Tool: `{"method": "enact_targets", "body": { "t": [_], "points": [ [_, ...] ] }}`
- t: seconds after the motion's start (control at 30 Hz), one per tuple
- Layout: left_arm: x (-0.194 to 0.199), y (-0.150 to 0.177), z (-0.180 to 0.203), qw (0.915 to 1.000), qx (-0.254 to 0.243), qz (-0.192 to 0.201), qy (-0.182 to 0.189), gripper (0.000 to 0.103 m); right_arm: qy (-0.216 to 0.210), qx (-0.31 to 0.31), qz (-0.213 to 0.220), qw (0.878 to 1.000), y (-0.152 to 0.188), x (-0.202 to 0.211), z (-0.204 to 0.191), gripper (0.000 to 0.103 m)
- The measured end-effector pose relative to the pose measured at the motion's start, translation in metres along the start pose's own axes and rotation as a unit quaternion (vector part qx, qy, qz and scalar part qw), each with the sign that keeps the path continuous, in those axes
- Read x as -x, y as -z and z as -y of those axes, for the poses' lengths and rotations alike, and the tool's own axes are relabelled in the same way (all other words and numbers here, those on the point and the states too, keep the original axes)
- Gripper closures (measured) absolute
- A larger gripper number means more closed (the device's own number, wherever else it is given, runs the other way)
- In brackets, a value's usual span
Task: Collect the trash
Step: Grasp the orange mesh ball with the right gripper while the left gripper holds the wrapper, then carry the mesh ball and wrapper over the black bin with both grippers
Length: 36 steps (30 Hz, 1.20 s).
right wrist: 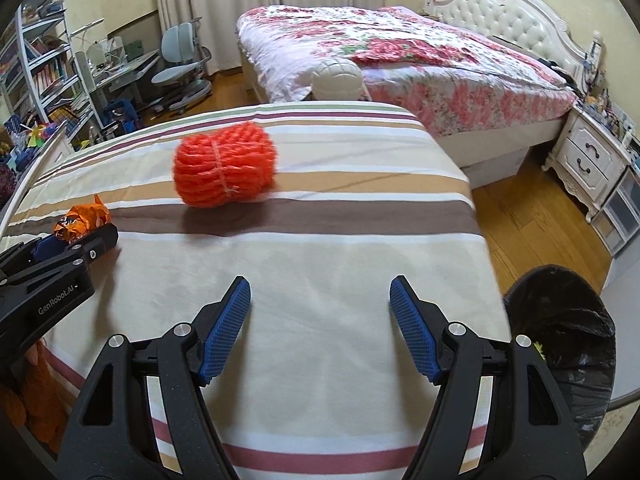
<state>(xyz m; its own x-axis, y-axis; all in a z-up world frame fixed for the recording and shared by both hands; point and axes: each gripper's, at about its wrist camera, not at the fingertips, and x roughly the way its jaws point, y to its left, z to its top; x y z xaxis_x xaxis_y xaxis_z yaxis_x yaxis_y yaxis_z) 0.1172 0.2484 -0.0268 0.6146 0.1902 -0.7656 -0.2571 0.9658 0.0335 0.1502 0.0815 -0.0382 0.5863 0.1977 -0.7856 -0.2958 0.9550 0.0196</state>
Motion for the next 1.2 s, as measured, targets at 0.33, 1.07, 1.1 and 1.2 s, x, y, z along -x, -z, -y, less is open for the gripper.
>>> {"method": "enact_targets", "body": {
  "t": [0.33, 1.07, 1.1, 1.2],
  "points": [
    [-0.010, -0.011, -0.052, 0.9989, 0.028, 0.006, -0.037, 0.049, -0.022, 0.002, -0.002, 1.000, -0.029, -0.019, -0.046, 0.027],
    [-0.011, -0.014, -0.067, 0.9993, 0.034, 0.007, -0.016, 0.049, 0.000, -0.016, 0.010, 1.000, -0.052, -0.031, -0.053, 0.047],
    [-0.008, -0.013, -0.064, 0.9993, 0.034, 0.008, -0.013, 0.049, -0.001, -0.017, 0.013, 1.000, -0.049, -0.026, -0.051, 0.047],
    [0.001, -0.008, -0.054, 0.9995, 0.029, 0.012, -0.007, 0.049, -0.004, -0.016, 0.018, 1.000, -0.041, -0.014, -0.044, 0.047]
  ]
}}
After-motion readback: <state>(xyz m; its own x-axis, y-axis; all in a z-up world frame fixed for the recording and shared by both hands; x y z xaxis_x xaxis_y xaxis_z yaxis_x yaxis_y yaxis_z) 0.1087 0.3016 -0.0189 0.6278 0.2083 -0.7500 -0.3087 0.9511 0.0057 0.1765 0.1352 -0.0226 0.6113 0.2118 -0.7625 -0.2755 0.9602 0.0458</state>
